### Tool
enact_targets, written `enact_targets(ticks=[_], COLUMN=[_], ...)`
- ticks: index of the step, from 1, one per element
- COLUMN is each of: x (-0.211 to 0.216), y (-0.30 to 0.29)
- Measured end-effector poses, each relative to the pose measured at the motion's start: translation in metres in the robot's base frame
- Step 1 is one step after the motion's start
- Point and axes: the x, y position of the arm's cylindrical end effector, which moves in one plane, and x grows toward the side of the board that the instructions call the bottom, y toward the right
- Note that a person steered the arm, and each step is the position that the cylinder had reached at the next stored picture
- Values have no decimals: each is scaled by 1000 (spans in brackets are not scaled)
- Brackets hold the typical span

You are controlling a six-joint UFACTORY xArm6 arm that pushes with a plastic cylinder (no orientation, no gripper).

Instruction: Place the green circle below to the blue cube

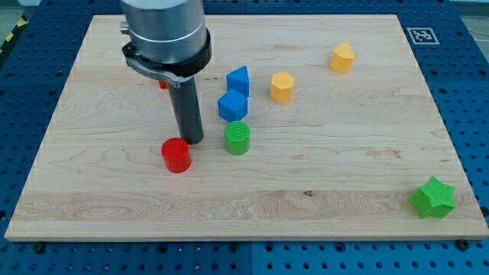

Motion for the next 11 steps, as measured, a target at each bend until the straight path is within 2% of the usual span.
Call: enact_targets(ticks=[4,7,9,10,11], x=[49,-8,-6,19,23], y=[24,22,25,28,31])
